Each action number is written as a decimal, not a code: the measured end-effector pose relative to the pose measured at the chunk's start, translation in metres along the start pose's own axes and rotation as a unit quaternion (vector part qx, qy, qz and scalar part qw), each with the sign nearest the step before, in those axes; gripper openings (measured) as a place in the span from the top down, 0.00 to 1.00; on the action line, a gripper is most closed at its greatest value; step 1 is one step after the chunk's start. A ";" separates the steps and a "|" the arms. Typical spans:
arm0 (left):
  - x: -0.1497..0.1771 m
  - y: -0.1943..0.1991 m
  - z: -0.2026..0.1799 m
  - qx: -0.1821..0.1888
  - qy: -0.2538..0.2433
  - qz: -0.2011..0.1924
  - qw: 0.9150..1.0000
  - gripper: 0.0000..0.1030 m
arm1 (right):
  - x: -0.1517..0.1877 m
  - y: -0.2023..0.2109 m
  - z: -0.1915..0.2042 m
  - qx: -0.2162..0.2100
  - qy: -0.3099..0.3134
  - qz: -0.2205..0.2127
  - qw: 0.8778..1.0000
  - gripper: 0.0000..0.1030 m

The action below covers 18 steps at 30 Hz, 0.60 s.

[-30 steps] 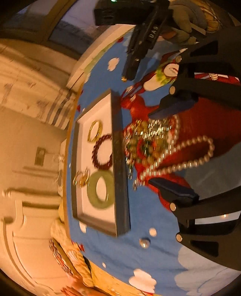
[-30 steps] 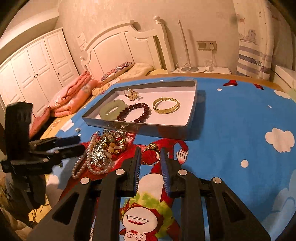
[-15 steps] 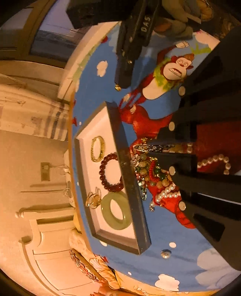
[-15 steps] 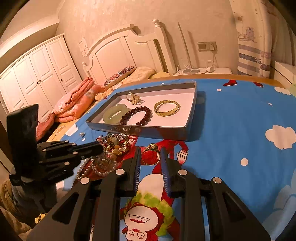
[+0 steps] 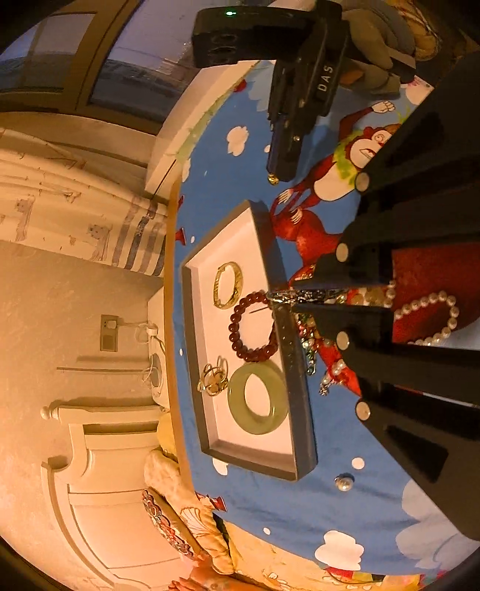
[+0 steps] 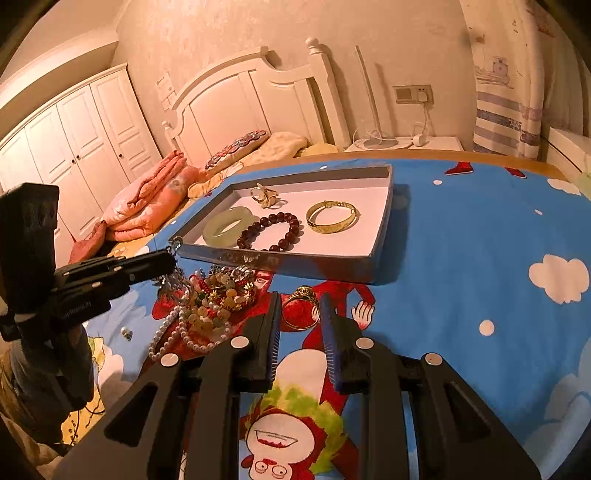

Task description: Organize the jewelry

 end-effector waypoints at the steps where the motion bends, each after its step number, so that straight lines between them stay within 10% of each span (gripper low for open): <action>1: -0.002 0.000 0.002 -0.001 0.001 -0.001 1.000 0.94 | -0.002 -0.001 0.000 0.003 0.004 0.000 1.000 0.76; 18: -0.061 -0.060 -0.006 0.047 0.045 0.022 0.998 0.94 | -0.083 -0.079 -0.045 0.042 0.048 0.027 0.998 0.76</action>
Point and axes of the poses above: each gripper's, at about its wrist camera, not at the fingertips, and y roughly against the way its jaws point, z to its left, x to its underside, the point moved 9 cm from there along -y, roughly the way its jaws point, and after that the axes turned 6 degrees about y, right-handed, at the moved point
